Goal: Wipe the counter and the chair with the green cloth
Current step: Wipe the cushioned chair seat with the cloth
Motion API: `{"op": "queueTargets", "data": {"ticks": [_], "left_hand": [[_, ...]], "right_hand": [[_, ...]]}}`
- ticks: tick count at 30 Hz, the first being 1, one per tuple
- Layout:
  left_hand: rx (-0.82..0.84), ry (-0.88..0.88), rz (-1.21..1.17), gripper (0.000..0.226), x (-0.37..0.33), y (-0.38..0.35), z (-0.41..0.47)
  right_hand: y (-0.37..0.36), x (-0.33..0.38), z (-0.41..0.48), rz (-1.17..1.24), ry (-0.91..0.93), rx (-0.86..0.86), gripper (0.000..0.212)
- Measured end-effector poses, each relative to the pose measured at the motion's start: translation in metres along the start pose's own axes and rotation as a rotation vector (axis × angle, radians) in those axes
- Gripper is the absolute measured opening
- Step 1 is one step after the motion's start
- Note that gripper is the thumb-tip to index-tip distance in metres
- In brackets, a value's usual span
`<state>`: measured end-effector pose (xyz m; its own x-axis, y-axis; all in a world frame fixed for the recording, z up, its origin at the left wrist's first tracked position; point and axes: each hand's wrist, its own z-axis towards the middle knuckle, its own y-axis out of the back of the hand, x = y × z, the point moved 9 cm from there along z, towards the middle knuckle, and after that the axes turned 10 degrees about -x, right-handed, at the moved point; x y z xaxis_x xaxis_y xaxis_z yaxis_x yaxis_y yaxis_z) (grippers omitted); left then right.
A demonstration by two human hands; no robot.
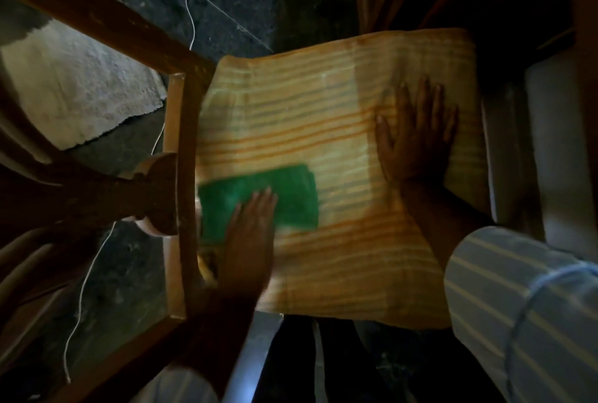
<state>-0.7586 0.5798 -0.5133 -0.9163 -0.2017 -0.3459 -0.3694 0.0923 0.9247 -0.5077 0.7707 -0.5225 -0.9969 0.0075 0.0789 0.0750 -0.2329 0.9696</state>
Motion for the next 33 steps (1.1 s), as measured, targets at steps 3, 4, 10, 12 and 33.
{"op": "queueTargets", "data": {"ticks": [3,4,10,12,33], "left_hand": [[0.097,0.069,-0.076,0.054,-0.005,0.001,-0.079],[0.103,0.113,-0.115,0.047,-0.005,0.006,-0.087],[-0.285,0.329,-0.067,0.026,-0.015,0.088,0.009],[-0.467,0.192,-0.021,0.021,-0.039,0.106,0.067],[-0.056,-0.289,-0.106,0.057,-0.083,-0.009,0.057]], "right_hand": [[0.001,0.000,-0.001,-0.007,-0.007,-0.003,0.068],[0.001,0.000,0.000,-0.007,-0.009,0.002,0.068],[0.001,0.000,0.000,-0.007,-0.007,0.004,0.069],[-0.001,0.000,0.000,-0.004,-0.007,0.006,0.069],[0.007,0.007,0.003,0.135,-0.137,0.150,0.055]]}}
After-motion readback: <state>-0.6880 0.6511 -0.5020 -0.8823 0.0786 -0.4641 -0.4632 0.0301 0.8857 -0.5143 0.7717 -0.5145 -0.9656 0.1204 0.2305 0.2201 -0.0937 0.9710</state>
